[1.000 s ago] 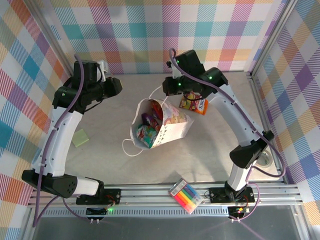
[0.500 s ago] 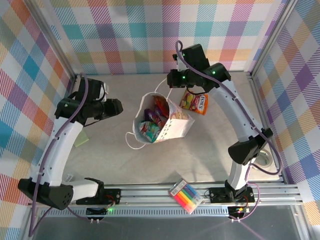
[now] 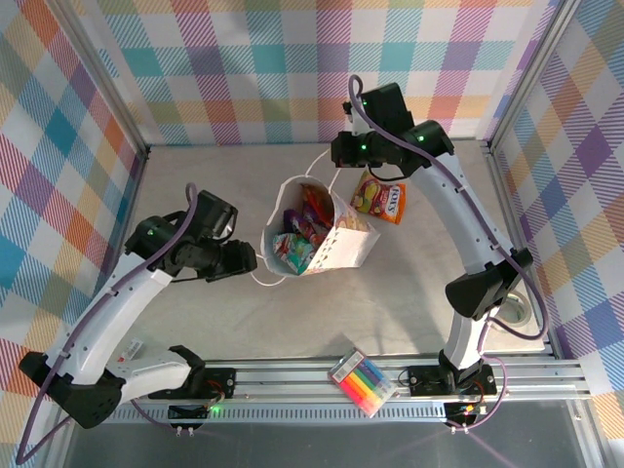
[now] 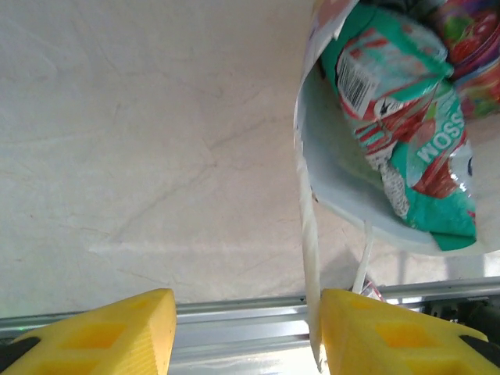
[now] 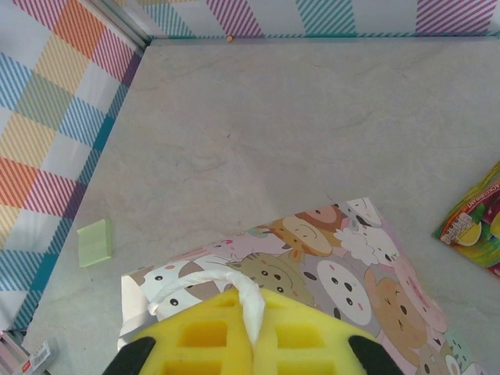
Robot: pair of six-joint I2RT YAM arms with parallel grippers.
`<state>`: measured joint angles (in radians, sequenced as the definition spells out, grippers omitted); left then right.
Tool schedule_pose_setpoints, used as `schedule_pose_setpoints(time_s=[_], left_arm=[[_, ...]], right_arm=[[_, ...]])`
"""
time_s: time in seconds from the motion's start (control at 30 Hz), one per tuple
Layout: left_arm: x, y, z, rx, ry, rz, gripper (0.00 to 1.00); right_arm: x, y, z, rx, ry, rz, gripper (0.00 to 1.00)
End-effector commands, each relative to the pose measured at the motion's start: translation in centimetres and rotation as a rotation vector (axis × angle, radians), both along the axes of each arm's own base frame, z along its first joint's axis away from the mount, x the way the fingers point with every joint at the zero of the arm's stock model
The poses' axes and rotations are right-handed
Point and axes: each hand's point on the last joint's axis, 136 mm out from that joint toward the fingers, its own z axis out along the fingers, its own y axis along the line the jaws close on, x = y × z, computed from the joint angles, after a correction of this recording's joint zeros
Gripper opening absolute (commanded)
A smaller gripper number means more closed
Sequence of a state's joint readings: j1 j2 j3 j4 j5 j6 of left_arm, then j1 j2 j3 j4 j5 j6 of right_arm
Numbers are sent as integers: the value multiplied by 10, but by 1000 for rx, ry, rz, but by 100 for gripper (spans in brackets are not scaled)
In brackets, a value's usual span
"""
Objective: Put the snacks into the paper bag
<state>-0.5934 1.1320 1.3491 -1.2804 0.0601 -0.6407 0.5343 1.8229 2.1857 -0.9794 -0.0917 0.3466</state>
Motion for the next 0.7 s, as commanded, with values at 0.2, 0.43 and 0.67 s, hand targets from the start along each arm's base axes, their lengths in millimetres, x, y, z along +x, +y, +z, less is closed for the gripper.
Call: schedule_pose_setpoints(time_s=[0.2,0.43,0.67], left_arm=[[2,-32,-17,-31,24,18,49],[18,-9,-29,140,-18,53,0],[82,3,39,179,-200,58,0]], right_arm=[[1,-6,0,21,-23,15,6],[0,-16,2,35,-22,3,7],[-6,-13,15,85,-30,35,7]])
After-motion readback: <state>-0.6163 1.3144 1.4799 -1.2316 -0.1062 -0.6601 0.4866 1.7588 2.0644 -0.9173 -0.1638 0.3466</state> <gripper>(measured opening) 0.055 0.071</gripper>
